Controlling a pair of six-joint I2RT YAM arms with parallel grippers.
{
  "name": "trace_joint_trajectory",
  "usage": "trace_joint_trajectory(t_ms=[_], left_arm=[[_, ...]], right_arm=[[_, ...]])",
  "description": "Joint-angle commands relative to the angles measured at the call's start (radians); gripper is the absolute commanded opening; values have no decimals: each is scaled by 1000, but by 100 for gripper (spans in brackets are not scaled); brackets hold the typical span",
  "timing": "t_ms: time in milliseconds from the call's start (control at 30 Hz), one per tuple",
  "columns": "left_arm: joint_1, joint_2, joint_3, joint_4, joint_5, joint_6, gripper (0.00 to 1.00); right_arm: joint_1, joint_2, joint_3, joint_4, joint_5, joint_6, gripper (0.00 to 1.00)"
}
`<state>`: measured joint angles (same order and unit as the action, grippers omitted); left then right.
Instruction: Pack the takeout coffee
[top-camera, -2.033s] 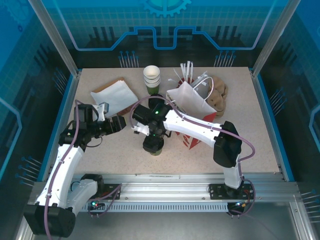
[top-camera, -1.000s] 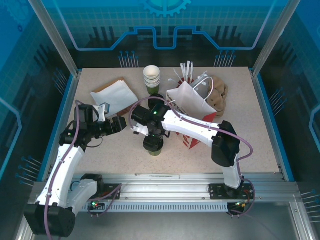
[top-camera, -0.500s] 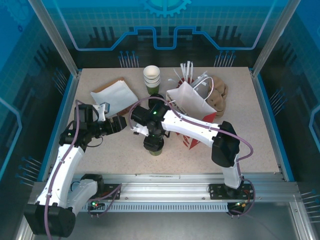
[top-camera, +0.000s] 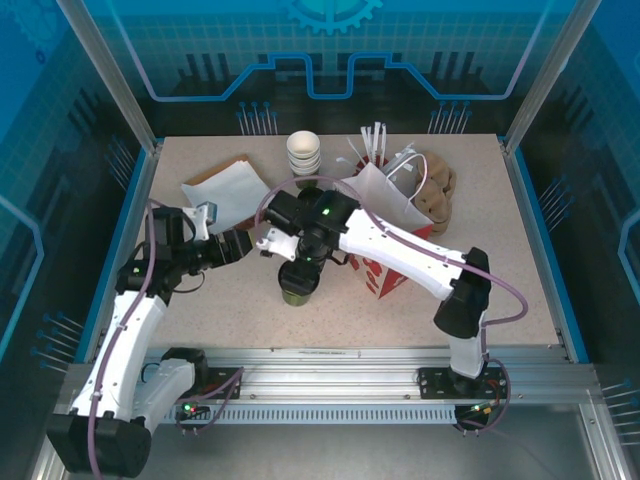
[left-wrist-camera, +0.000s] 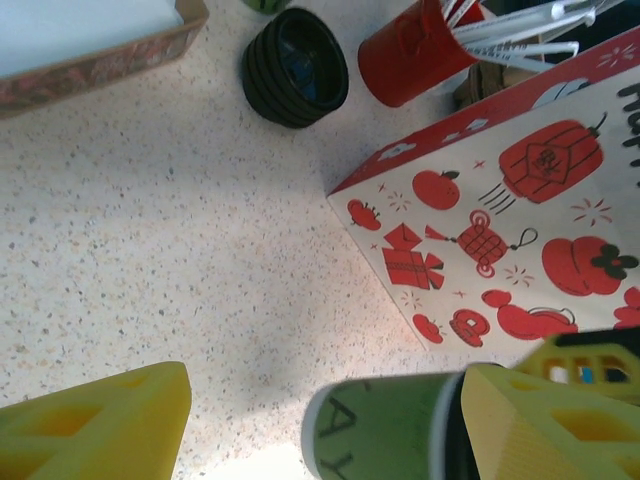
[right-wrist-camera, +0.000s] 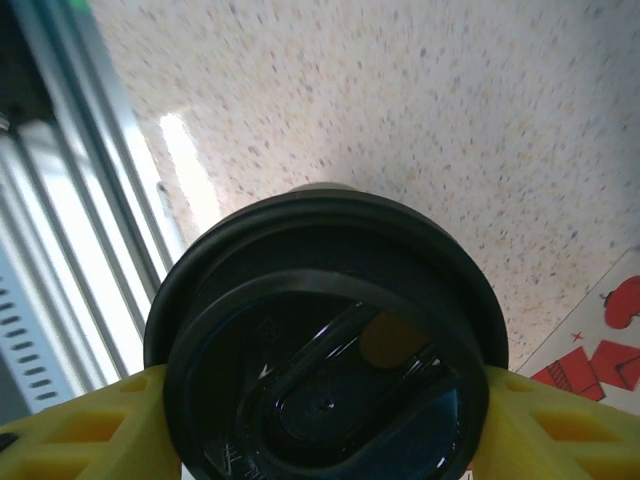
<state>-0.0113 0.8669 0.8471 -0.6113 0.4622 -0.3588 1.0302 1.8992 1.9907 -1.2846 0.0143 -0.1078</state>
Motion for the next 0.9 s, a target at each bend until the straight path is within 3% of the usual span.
trace_joint_trajectory(t_ms=[0, 167, 467, 633, 867], left_arm=[[-2, -40, 64, 77, -43, -64, 73], [-18, -74, 107, 231, -99, -177, 73], [-162, 6, 244, 268, -231, -148, 73], [-243, 66, 281, 299, -287, -108, 72], [-433, 276, 423, 298, -309, 47, 72]], right_arm=[[18, -64, 106, -70, -57, -25, 44], [15, -81, 241, -86, -79, -33, 44], [-83, -105, 507, -205, 30, -2, 44], [-216, -172, 513, -224, 58, 26, 43], [-397, -279, 427, -214, 62, 57, 43]])
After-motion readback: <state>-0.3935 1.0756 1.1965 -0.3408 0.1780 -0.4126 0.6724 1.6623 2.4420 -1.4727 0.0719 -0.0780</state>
